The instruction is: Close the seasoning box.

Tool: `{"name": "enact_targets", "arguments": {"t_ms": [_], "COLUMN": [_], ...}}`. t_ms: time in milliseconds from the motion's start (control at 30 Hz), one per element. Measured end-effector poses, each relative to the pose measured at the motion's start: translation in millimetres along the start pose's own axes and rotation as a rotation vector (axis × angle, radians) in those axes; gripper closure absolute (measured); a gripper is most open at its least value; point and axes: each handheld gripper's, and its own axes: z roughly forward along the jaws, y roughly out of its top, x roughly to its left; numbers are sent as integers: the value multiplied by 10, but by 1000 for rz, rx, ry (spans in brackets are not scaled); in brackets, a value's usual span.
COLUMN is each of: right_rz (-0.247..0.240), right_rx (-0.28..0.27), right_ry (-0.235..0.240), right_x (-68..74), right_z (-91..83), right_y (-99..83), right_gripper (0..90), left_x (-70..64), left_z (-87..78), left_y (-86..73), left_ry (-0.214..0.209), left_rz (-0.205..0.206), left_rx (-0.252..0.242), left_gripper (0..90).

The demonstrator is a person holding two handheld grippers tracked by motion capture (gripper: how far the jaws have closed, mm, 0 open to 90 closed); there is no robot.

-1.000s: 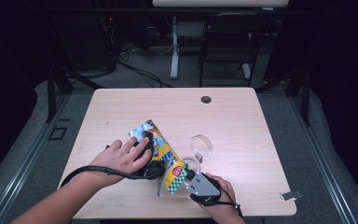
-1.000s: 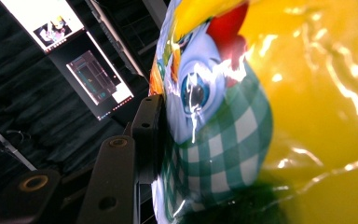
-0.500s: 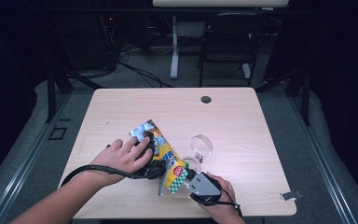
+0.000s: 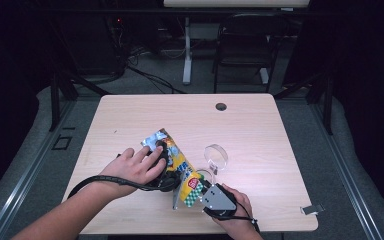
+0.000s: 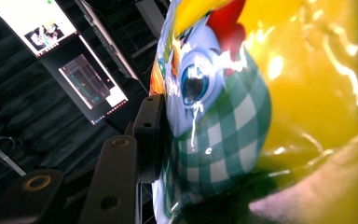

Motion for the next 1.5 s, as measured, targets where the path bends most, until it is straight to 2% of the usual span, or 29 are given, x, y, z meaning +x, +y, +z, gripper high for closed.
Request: {"name": "enact_targets", "arguments": {"t_ms": [100, 233, 767, 967, 1300, 1333, 1400, 1500], "right_rz": [3, 13, 26, 34, 32, 35, 35, 38], "right_rx": [-1, 4, 2, -1, -3, -4, -5, -5], "right_ry": [-4, -12, -6, 2, -2, -3, -4, -3], "right_x": [-3, -14, -3, 2, 22, 23, 22, 23], "right_z": [8, 10, 12, 9, 4, 4, 3, 0], "right_y": [-2, 1, 4, 1, -4, -5, -4, -6], "right_gripper": [839, 878, 887, 887, 884, 884, 884, 880], "left_x": [11, 12, 40, 48, 62, 74, 70, 81], "left_z": [-7, 3, -13, -31, -52, -60, -56, -60], "left_y": [-1, -17, -34, -26, -25, -23, -23, -22], "left_ry": [-4, -7, -22, -11, -14, -14, -10, -10], "left_rz": [5, -15, -22, 5, 16, 28, 19, 30], "left_rx": [7, -4, -9, -6, -8, 1, -9, -11], "left_gripper": [621, 626, 633, 634, 634, 634, 634, 634]}}
